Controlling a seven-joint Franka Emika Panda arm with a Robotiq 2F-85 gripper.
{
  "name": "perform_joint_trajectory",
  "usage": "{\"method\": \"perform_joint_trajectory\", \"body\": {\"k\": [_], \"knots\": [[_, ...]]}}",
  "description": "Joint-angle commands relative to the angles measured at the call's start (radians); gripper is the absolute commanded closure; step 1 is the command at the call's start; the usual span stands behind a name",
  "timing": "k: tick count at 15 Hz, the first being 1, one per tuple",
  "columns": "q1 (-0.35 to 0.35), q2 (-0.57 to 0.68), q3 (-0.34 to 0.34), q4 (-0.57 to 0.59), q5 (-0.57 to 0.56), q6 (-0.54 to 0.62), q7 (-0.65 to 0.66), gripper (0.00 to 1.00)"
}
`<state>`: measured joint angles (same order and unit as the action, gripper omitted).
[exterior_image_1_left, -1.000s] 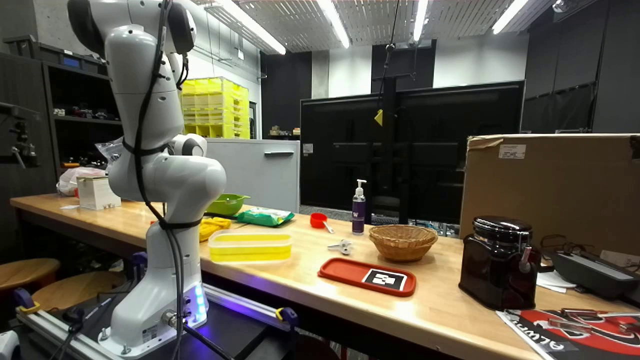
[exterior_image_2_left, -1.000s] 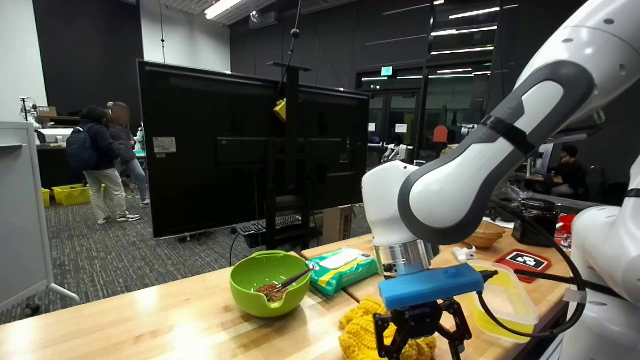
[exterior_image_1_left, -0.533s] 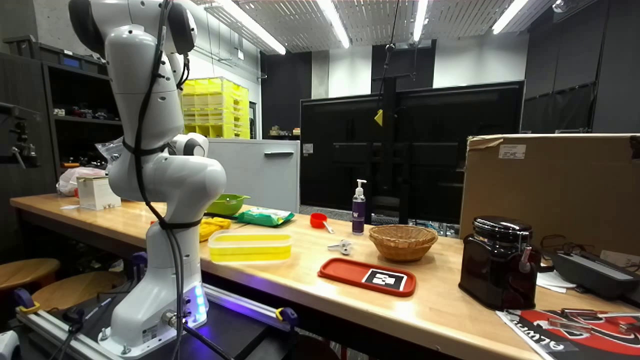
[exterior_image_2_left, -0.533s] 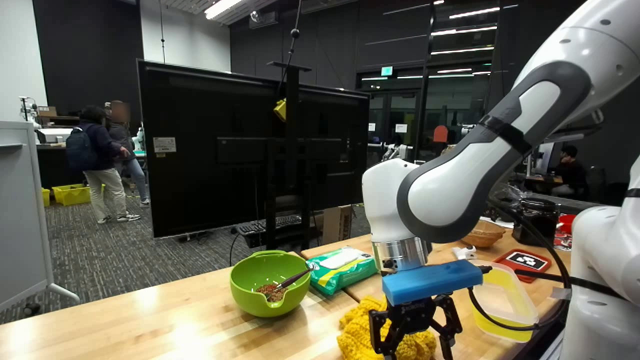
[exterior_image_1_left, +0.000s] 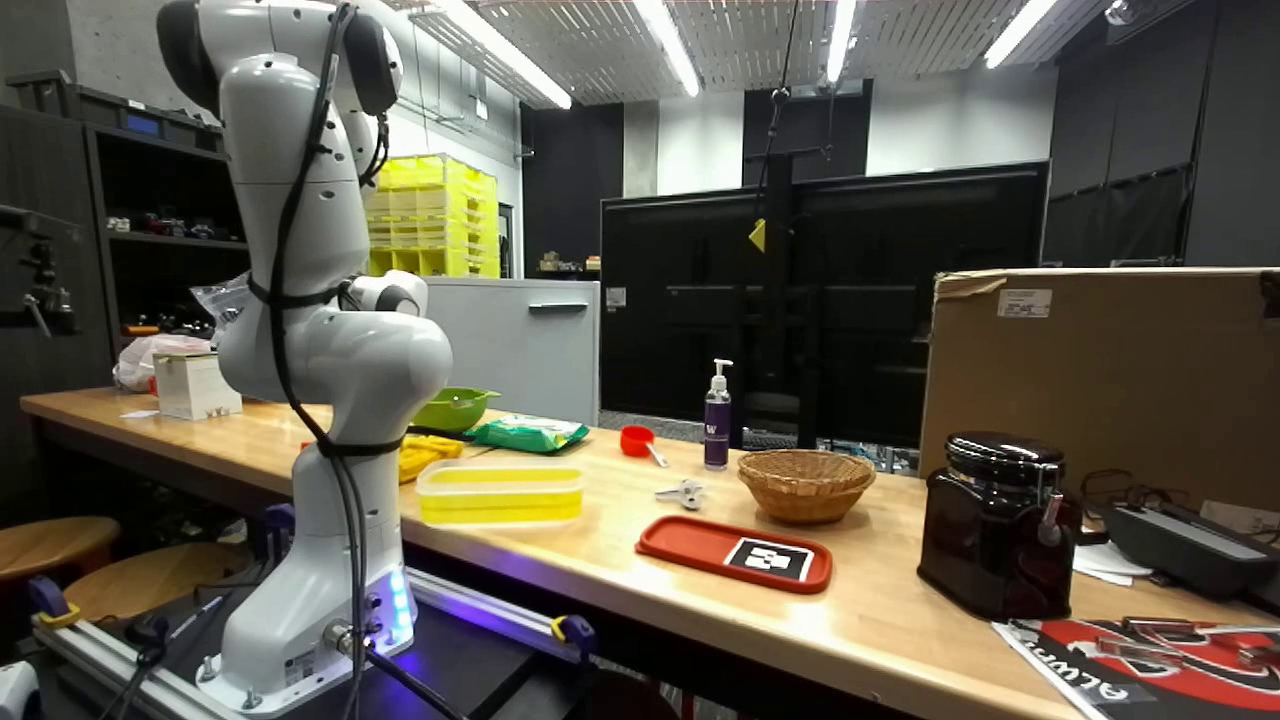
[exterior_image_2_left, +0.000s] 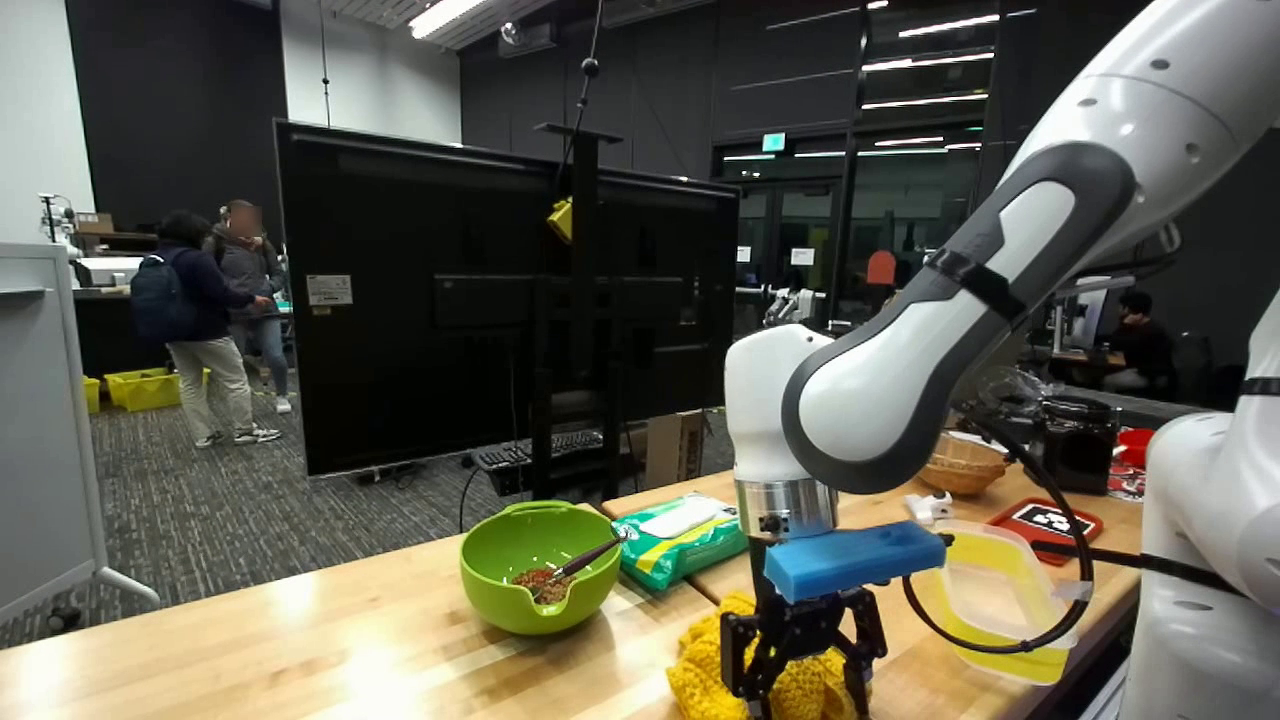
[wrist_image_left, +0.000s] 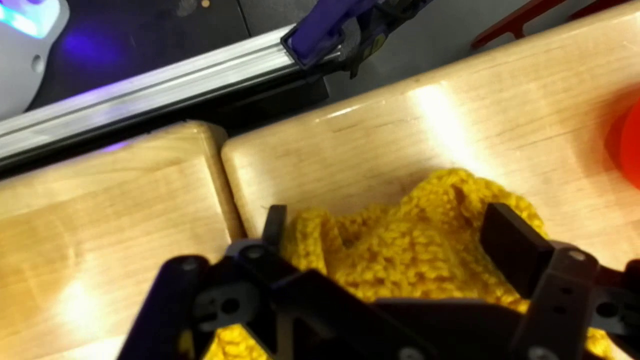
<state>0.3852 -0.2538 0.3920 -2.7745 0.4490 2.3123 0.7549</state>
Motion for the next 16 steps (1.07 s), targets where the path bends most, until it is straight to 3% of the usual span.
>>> {"method": "perform_joint_trajectory", "body": {"k": [1,2,3,13,14,16], "knots": [[-0.011,0.055,-0.016,0.0,-0.003,0.07,-0.101,0.0],[-0.013,0.065,-0.019,0.0,0.0,0.08,-0.122,0.25],[-0.015,0.072,-0.022,0.0,0.003,0.088,-0.141,0.26],[-0.022,0.028,-0.034,-0.012,0.008,0.071,-0.185,0.96],[-0.021,0.021,-0.035,-0.012,0.012,0.06,-0.184,0.99],[-0.017,0.022,-0.045,0.005,0.035,0.02,-0.196,0.95]]}}
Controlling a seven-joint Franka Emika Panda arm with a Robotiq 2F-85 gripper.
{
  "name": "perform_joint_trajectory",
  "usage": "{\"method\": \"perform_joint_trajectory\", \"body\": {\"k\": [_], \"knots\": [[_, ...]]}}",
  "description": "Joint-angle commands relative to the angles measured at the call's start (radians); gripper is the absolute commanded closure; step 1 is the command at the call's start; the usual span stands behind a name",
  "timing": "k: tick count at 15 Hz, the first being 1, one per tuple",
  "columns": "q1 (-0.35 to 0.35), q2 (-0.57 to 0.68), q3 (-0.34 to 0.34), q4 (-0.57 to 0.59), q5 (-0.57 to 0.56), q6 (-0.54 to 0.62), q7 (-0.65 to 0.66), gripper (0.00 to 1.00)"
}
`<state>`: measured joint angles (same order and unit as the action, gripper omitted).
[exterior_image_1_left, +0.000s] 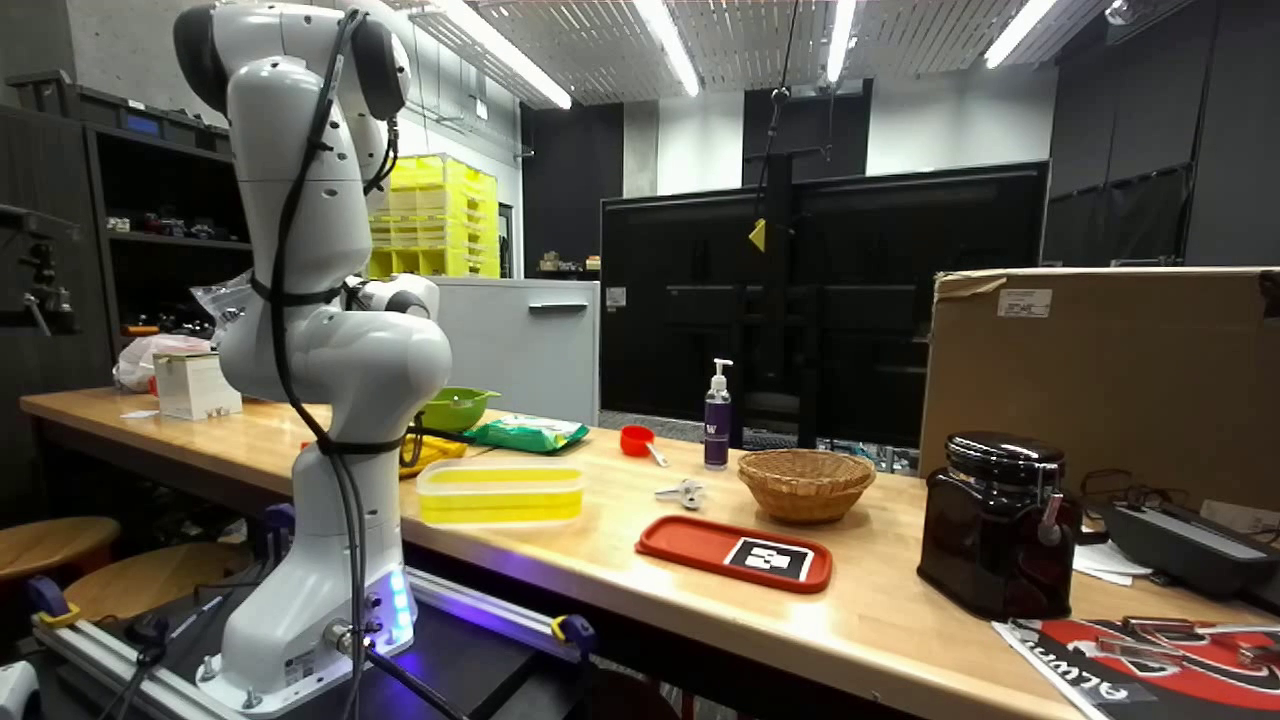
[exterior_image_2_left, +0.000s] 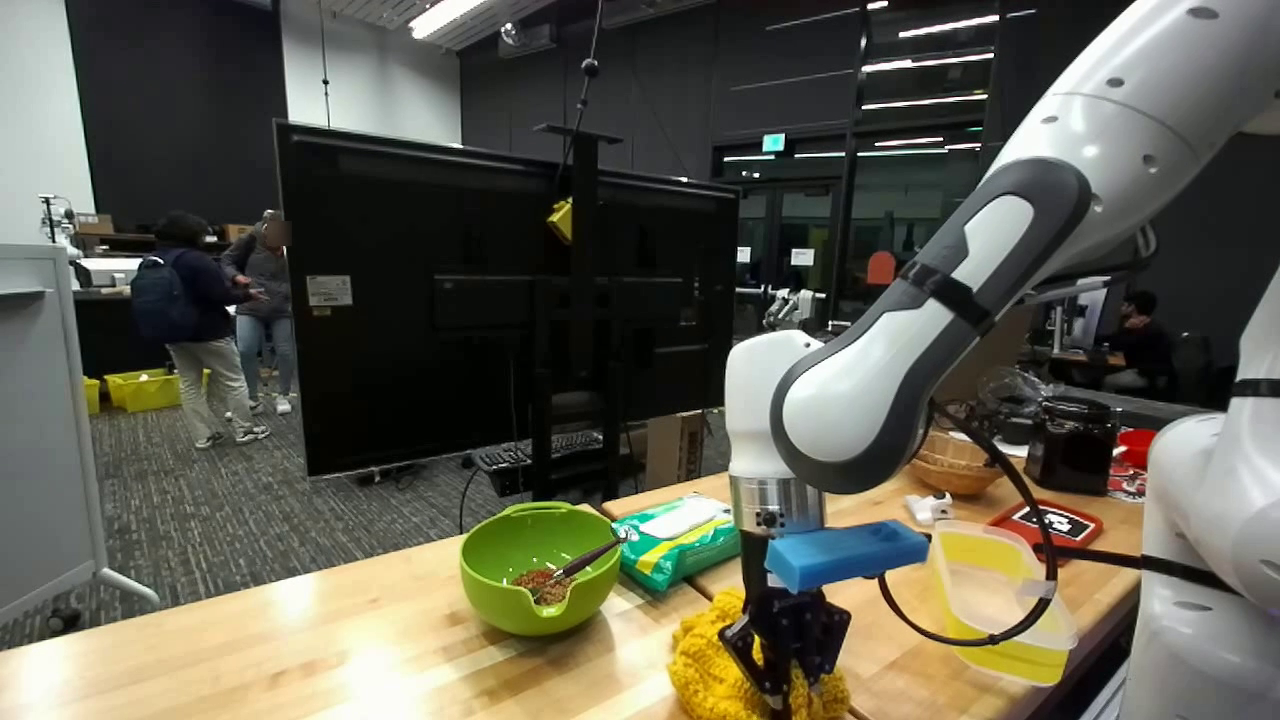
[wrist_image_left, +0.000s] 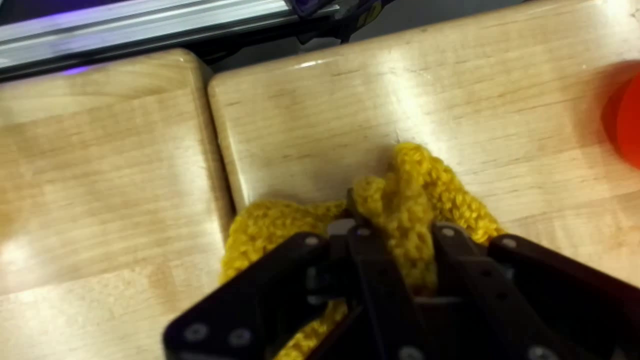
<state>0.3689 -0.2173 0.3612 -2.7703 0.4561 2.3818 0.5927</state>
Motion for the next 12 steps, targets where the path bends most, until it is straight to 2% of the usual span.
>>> {"method": "perform_joint_trajectory", "body": {"k": [1,12], "knots": [[0.0,-0.017,-0.017,0.009,0.032,-0.075,-0.032,0.98],[-0.008,-0.02,-0.051,0.156,0.269,-0.543,-0.134,0.97]]}}
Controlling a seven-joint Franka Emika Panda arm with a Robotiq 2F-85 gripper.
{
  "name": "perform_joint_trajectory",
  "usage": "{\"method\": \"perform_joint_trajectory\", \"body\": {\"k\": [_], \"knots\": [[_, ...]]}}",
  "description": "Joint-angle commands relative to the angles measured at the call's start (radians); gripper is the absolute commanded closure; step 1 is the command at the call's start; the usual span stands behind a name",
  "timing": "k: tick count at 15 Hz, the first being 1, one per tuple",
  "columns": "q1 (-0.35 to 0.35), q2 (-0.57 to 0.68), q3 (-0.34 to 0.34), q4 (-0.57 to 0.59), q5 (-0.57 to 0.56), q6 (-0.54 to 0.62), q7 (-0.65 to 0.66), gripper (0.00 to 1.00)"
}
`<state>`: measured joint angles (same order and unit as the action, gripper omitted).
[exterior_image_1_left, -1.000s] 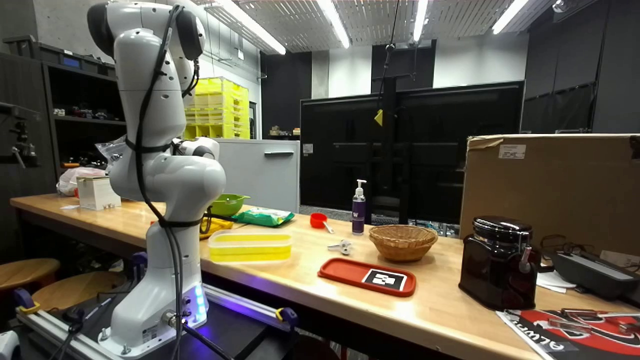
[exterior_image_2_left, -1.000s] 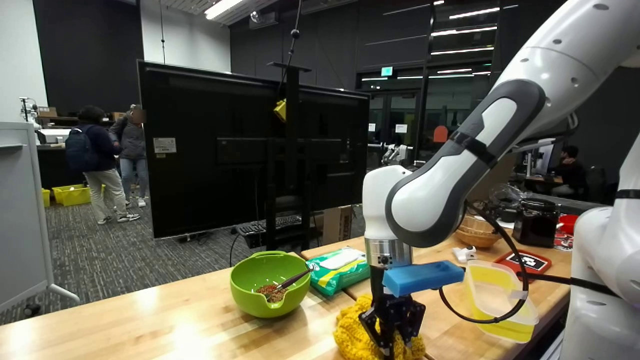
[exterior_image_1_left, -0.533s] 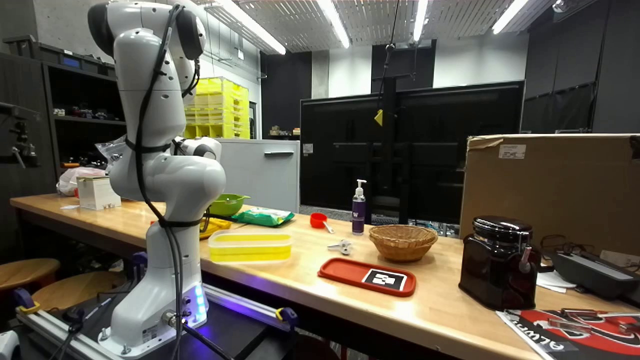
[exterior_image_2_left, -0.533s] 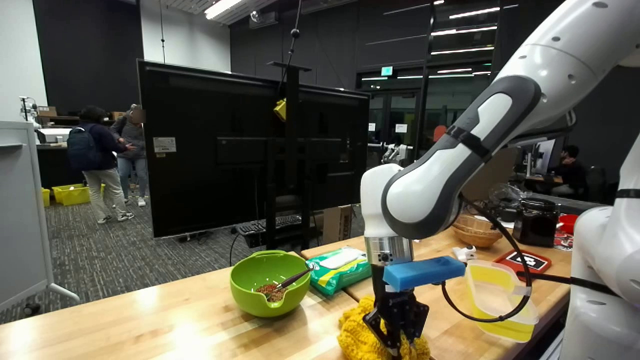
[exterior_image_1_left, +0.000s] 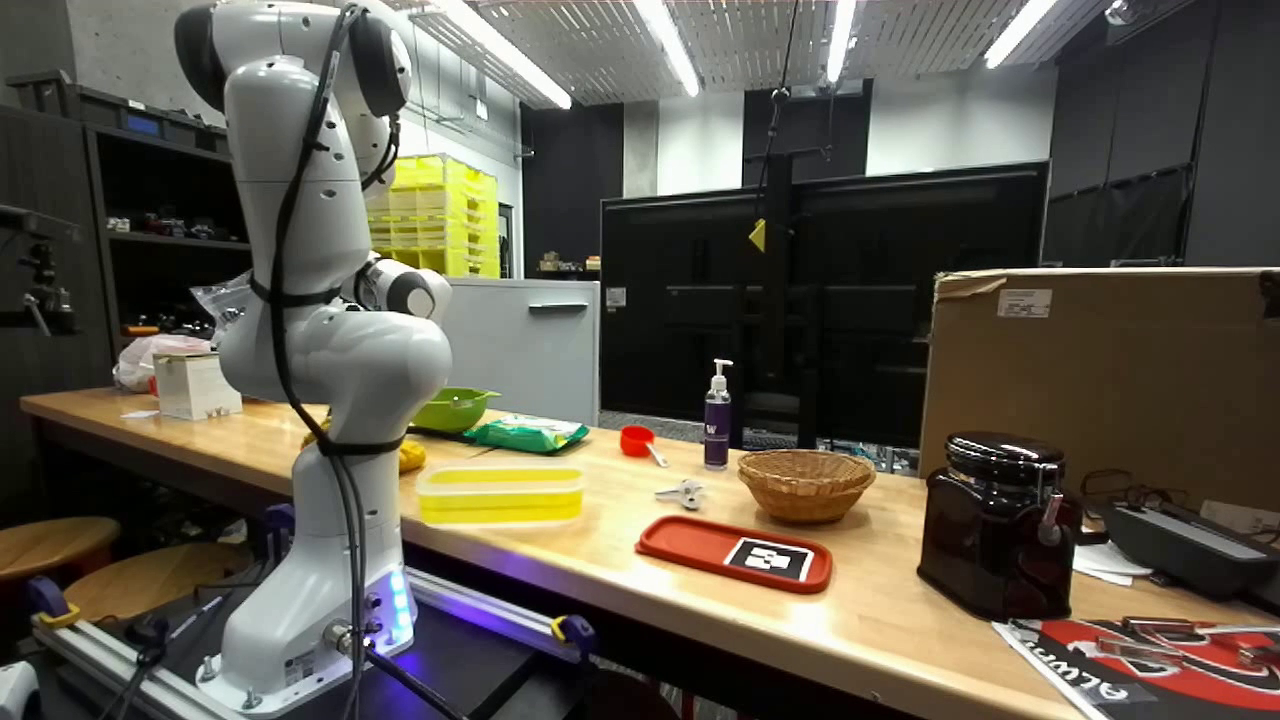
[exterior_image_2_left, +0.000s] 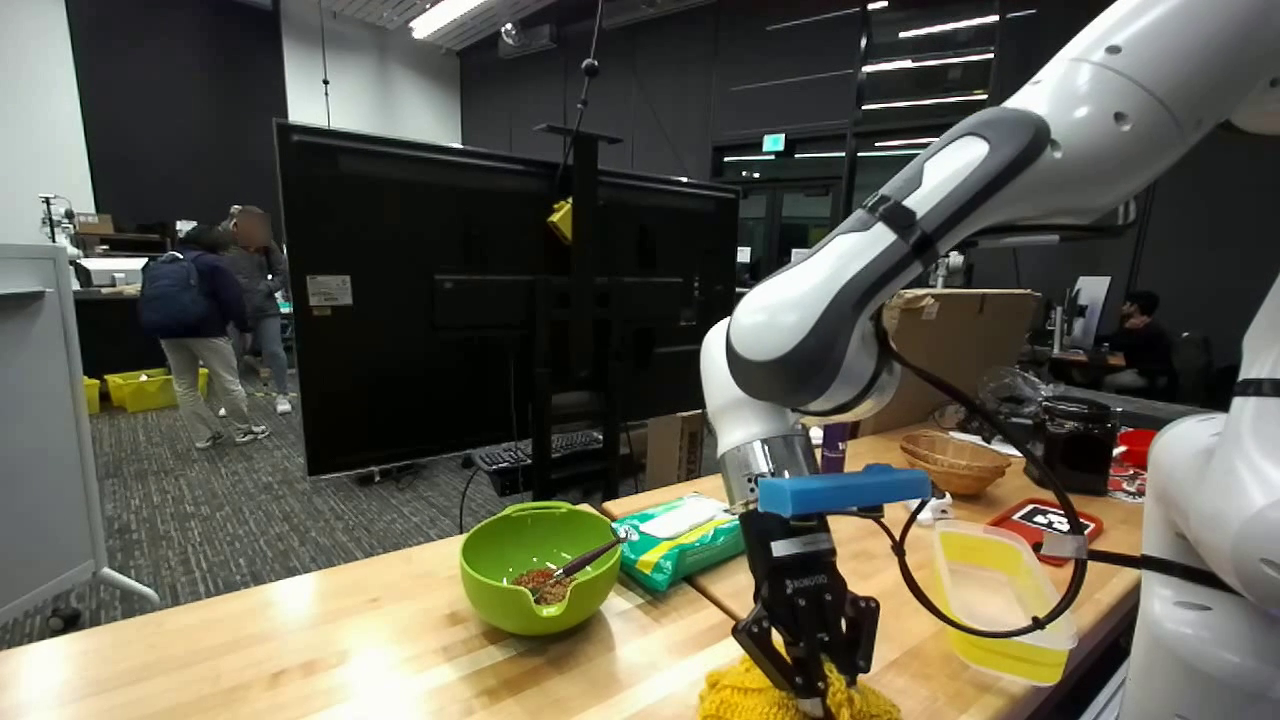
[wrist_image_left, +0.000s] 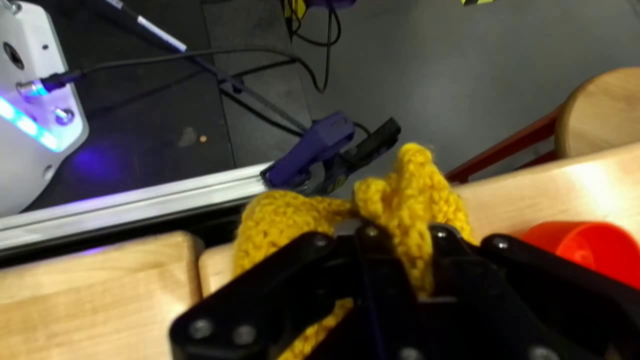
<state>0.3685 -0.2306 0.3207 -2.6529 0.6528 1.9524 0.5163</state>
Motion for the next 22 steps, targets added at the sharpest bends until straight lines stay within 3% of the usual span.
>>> {"method": "perform_joint_trajectory", "body": {"k": [1,8,13,22], "knots": [[-0.01,-0.005,-0.012,0.049,0.101,-0.147,-0.08,0.97],[-0.045,-0.03,-0.035,0.095,0.344,-0.351,-0.245,0.97],[-0.107,-0.075,-0.084,0.047,0.513,-0.415,-0.381,0.97],[-0.234,0.053,-0.19,-0.102,0.737,-0.452,-0.833,0.97]]}}
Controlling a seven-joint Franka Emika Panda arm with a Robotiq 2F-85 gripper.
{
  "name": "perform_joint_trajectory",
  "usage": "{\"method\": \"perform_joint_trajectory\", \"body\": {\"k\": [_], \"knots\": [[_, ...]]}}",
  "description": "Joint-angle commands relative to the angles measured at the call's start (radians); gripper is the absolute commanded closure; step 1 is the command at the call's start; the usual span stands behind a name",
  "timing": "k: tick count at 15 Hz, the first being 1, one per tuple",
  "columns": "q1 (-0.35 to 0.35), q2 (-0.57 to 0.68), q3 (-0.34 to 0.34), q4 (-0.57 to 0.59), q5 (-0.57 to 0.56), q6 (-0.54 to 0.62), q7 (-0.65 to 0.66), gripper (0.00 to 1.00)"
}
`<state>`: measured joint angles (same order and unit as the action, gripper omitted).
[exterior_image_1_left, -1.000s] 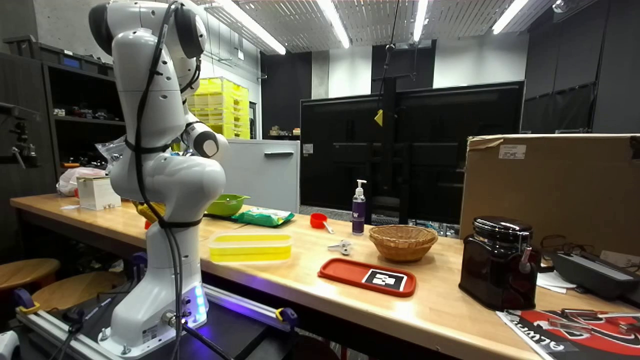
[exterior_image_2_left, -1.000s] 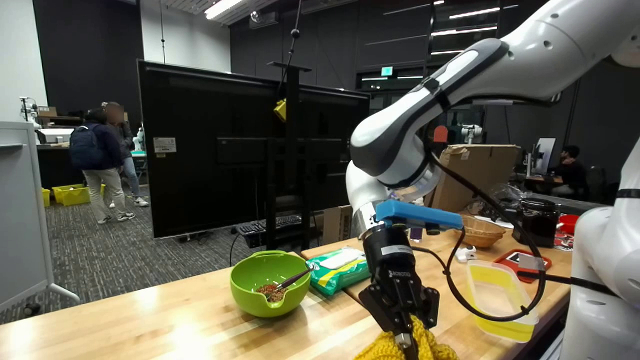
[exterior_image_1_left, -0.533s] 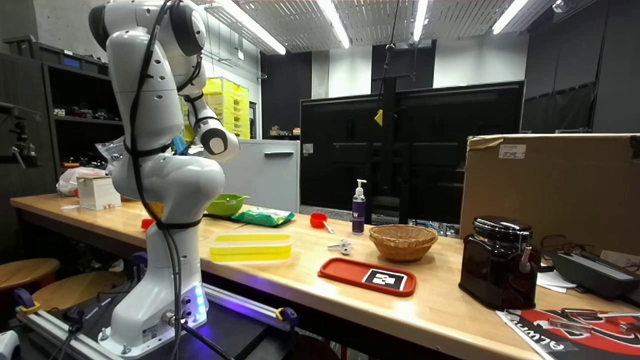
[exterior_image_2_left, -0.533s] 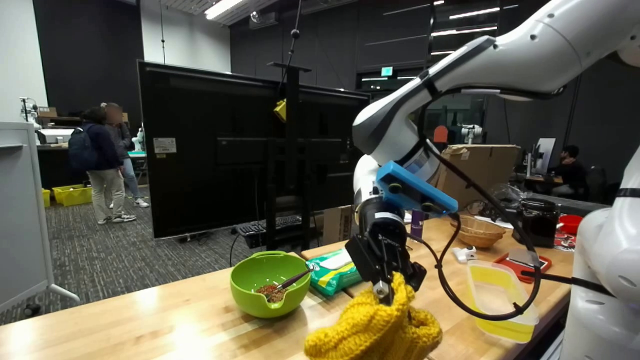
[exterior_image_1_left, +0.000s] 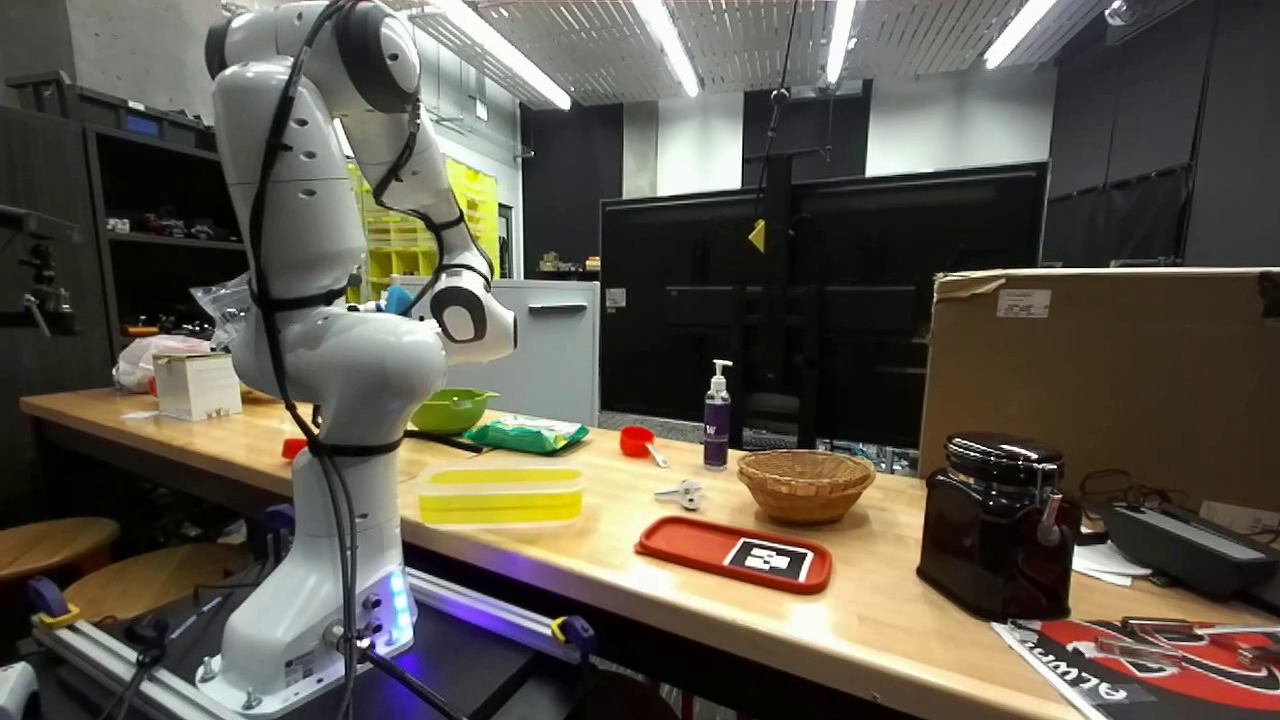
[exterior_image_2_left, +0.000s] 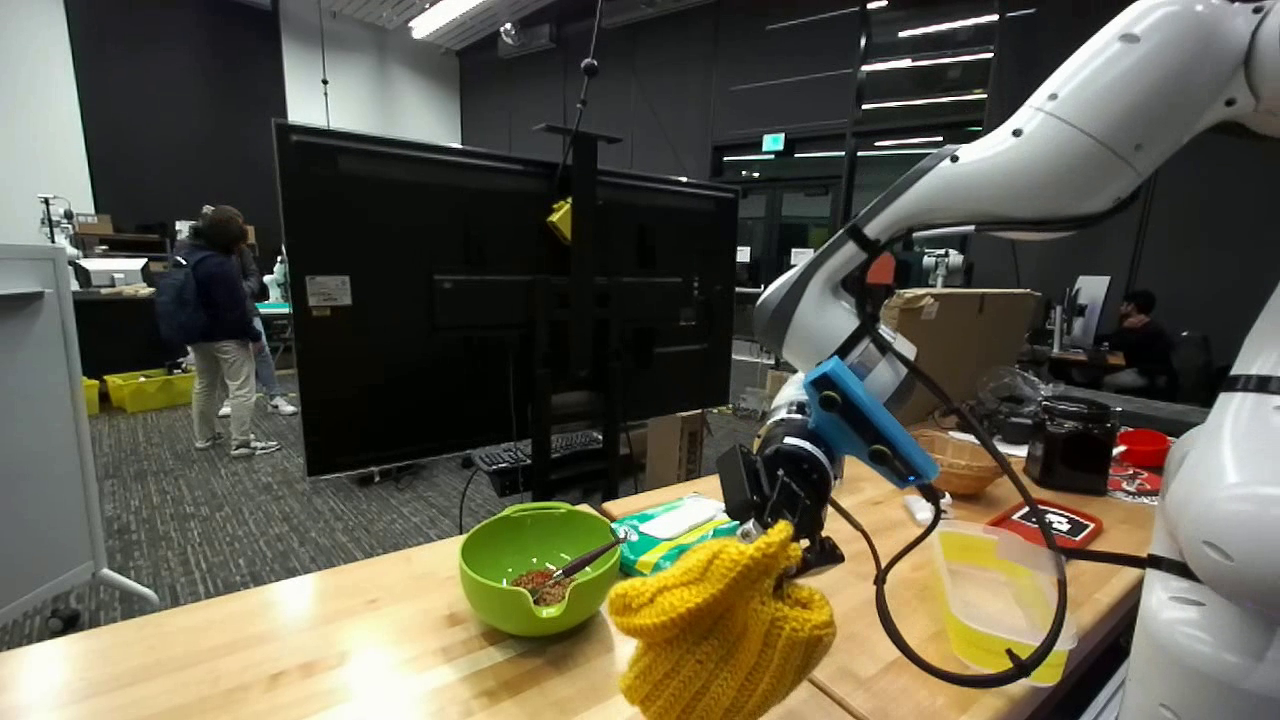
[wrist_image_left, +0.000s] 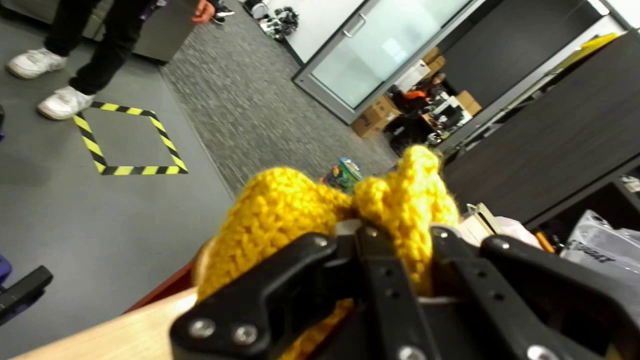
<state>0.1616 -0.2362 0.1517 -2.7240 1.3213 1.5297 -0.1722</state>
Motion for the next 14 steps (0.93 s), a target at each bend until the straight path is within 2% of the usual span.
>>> {"method": "perform_joint_trajectory", "body": {"k": [1,5,7,8,14], "knots": [[-0.035,0.079,-0.027,-0.041,0.081,-0.033,-0.191,0.97],[-0.047,0.203,-0.036,-0.039,0.106,-0.053,-0.338,0.97],[-0.045,0.236,-0.032,-0.034,0.097,-0.033,-0.333,0.97],[-0.042,0.246,-0.029,-0.031,0.094,-0.011,-0.312,0.97],[0.009,0.221,0.015,0.012,0.066,0.209,0.056,0.97]]}}
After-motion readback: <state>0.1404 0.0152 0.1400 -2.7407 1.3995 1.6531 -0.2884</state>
